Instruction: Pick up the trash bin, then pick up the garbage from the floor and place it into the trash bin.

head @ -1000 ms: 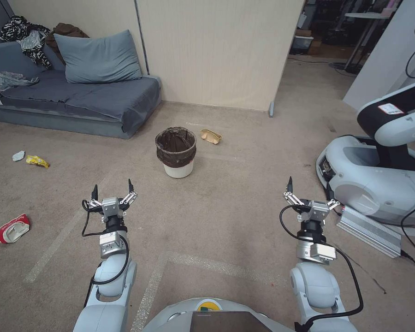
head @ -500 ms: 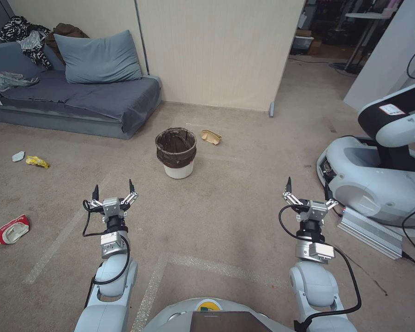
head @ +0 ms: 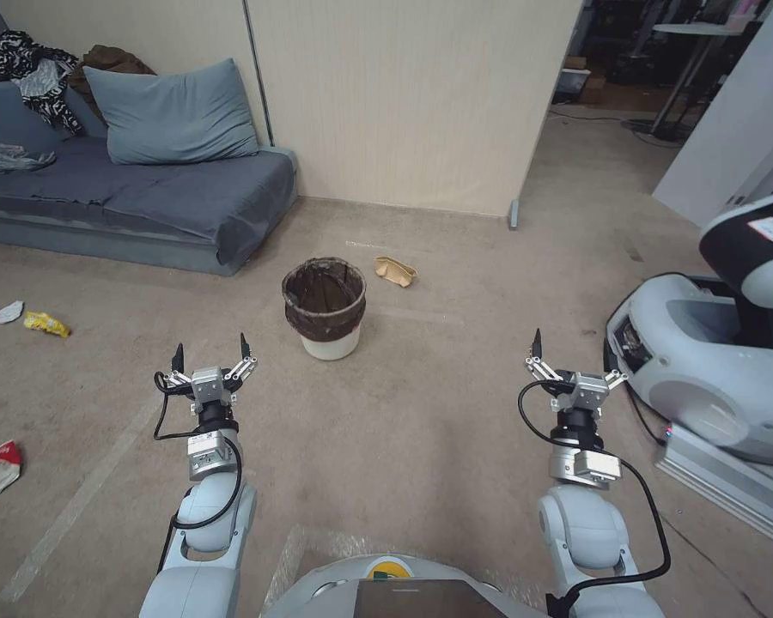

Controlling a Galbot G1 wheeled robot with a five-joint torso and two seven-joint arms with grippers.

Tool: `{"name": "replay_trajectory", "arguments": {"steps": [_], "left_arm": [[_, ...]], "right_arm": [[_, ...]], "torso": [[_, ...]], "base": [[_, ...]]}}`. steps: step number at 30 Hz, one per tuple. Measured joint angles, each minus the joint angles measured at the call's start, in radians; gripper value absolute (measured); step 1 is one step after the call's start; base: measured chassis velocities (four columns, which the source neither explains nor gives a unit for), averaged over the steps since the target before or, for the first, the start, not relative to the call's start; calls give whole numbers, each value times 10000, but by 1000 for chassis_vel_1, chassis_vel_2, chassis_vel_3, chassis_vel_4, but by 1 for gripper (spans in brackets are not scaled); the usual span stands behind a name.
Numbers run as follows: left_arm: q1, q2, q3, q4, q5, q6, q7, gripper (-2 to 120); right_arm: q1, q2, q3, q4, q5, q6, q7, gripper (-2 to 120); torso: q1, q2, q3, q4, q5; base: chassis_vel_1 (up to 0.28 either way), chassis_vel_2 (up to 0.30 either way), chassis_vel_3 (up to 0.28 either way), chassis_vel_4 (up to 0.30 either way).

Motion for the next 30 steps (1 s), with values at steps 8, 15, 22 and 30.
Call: {"name": "replay_trajectory", "arguments": {"steps": [8,15,22,30], "left_arm": [[-13,-8,-5,19,1,0,-1,100],[-6,-1,-15,15,1,0,-4,100],[39,7,-24,-47,-4,0,-9,100],[77,16,-48,-109,-14,-7,-18,100]], "right_arm": [[26,-12,-6,-7,6,0,5,100],[19,-5,-9,9,6,0,10,100],[-10,12,-6,48,-3,12,21,100],[-4,17,-12,58,-4,82,52,100]], "torso": [[0,0,-1,0,0],[-1,0,-3,0,5],[-1,0,-2,-1,-2],[-1,0,-2,4,0]], "base": [[-231,246,233,-246],[-240,242,247,-231],[-226,225,228,-234],[-203,222,203,-216]]}}
